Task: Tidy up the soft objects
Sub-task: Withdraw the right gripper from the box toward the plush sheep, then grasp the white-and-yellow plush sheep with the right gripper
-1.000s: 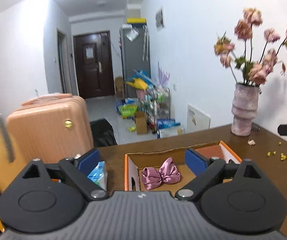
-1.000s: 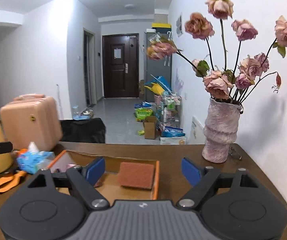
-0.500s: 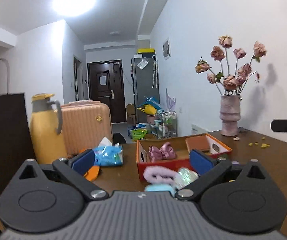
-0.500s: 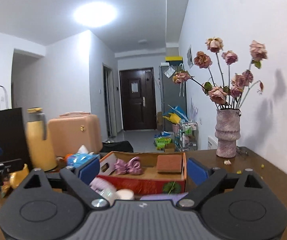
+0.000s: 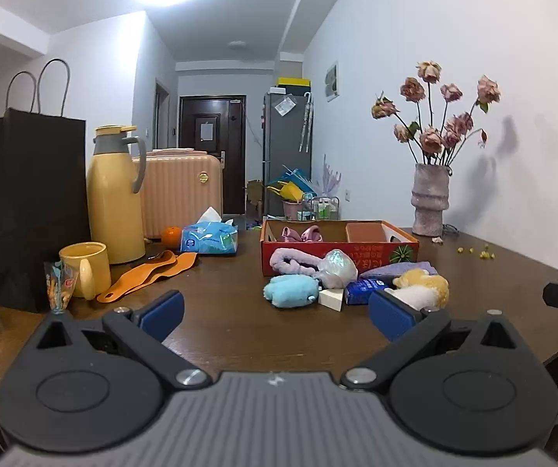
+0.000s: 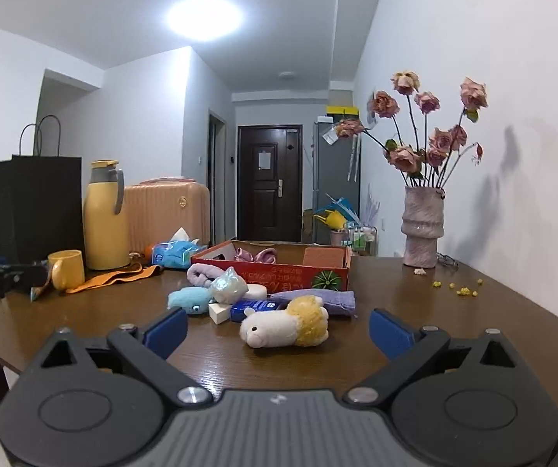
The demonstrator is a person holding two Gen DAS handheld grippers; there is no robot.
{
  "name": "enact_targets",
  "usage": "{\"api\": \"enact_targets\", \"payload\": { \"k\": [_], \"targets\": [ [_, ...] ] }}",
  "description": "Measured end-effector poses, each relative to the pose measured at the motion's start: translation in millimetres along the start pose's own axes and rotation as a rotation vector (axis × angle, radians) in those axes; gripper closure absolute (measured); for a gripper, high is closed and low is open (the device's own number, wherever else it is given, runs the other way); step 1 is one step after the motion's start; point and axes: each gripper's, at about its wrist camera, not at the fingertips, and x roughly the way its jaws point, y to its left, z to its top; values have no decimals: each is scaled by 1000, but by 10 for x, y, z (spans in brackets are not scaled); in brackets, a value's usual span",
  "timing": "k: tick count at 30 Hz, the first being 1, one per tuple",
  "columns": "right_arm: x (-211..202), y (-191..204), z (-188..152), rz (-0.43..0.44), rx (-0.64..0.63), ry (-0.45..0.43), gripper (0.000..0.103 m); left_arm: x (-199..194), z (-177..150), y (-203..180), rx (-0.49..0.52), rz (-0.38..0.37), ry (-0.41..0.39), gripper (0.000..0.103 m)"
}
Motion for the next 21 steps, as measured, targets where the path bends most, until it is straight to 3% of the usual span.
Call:
{"api": "enact_targets", "payload": {
  "k": [13,21],
  "targets": [
    [450,-154,-63,-40,60,70,3,521,-77,-91,-1,-34,80,0],
    [1151,-362,-29,-47,123,149,5,1321,-59,-457,16,-171,184,0]
  ]
}}
